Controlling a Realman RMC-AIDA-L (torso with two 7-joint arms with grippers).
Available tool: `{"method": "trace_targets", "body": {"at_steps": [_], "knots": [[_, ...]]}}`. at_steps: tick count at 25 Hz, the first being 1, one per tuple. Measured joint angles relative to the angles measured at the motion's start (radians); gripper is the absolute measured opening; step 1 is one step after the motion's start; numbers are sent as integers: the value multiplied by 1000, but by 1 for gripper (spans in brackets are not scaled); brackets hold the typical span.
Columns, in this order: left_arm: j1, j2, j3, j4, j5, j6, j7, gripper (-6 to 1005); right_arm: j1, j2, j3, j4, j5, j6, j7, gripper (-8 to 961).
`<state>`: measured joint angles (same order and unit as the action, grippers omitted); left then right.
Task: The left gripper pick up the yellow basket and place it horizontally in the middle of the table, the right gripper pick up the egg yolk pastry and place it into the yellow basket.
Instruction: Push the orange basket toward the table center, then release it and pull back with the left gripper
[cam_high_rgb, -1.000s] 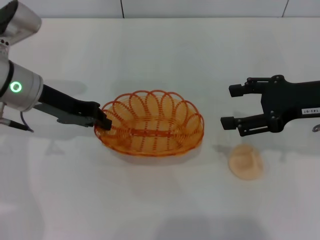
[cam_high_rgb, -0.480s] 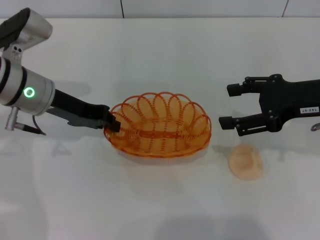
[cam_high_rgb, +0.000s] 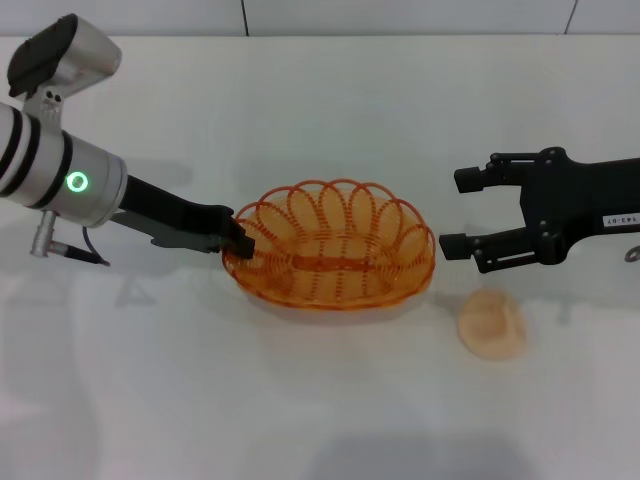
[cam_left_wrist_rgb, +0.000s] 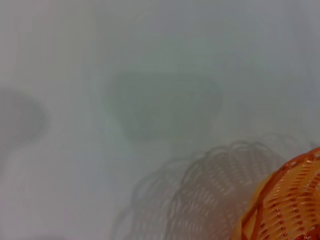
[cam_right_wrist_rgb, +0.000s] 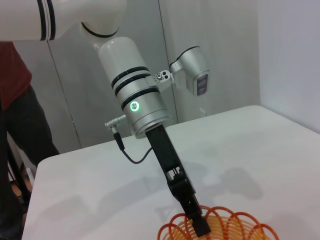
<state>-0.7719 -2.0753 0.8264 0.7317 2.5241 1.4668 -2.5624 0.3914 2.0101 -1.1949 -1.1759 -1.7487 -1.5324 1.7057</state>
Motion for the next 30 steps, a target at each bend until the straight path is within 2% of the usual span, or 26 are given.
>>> {"method": "trace_targets", "body": {"at_steps": [10,30], "knots": [[-13,0,0,-47,-2,-29,4,86,0,-2,0,-1,0,-4,0,851],[-16,0,8,-51,11,-33,-8,93,0,1,0,-1,0,-8,0,846]]}}
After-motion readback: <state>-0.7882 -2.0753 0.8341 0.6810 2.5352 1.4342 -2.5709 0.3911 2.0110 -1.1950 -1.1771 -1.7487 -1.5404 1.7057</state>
